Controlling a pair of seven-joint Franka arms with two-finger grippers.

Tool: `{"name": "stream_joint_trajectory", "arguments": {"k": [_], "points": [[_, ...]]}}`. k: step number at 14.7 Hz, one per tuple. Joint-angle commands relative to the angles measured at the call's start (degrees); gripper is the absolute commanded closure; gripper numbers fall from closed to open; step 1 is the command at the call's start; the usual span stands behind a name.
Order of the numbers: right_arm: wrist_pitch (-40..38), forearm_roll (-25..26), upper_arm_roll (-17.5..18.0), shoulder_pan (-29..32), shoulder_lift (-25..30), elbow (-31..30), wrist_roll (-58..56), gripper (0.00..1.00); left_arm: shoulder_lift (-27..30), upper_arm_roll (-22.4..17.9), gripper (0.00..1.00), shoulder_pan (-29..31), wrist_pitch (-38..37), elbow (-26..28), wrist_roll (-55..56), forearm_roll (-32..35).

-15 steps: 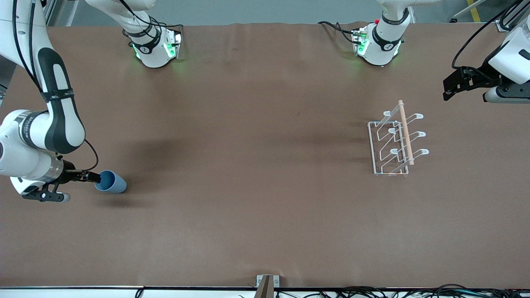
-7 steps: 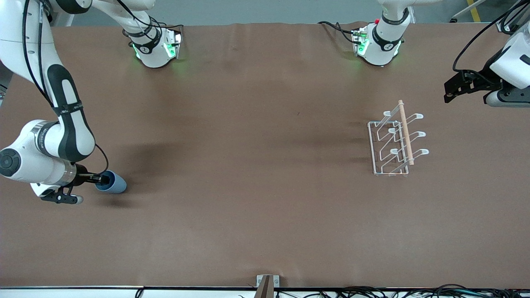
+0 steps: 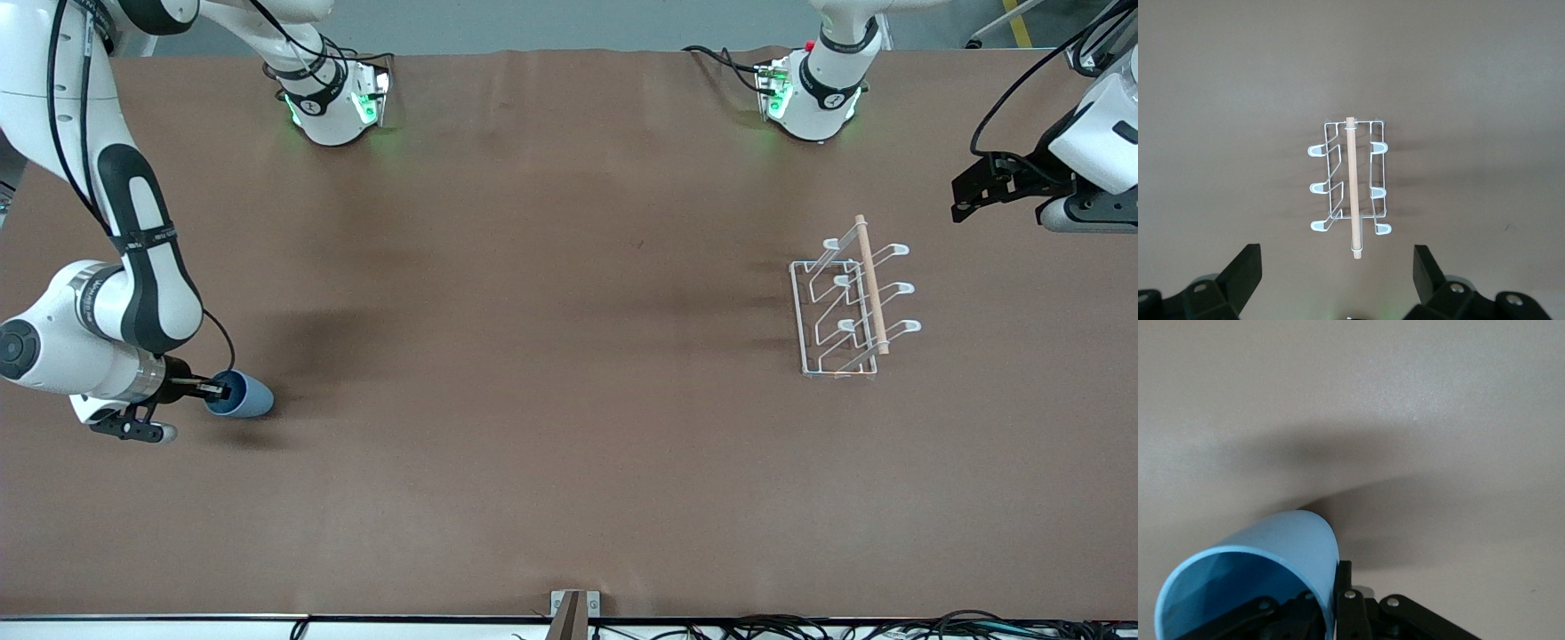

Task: Hang cup on cup holder
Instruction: 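Lift the blue cup with the right gripper while the left gripper approaches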

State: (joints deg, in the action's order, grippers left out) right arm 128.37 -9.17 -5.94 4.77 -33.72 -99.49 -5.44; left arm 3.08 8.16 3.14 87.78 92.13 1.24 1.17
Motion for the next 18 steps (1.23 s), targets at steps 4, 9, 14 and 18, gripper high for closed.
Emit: {"name": "stream_joint_trajectory", "arguments": {"k": [4, 9, 14, 18], "points": [[-12.2, -1.6, 3.4, -0.7, 10.0, -0.3, -3.4, 0.99, -1.5, 0.4, 0.0, -0.3, -0.6, -1.5, -0.8, 0.6], [-20.9, -9.5, 10.2, -0.9, 16.0, -0.1, -3.1, 1.0, -3.5, 2.3, 0.0, -1.2, -0.5, -3.8, -1.0, 0.5], [-22.3, -19.6, 18.1, -0.9, 17.8, 0.3, -2.7, 1.0, -4.4, 9.0, 0.0, -1.4, -0.6, -6.3, -2.4, 0.2], [-21.5, -33.4, 20.3, -5.5, 17.6, 0.9, -2.2, 1.0, -6.1, 18.2, 0.0, -1.4, 2.5, -7.7, -3.4, 0.2]]}}
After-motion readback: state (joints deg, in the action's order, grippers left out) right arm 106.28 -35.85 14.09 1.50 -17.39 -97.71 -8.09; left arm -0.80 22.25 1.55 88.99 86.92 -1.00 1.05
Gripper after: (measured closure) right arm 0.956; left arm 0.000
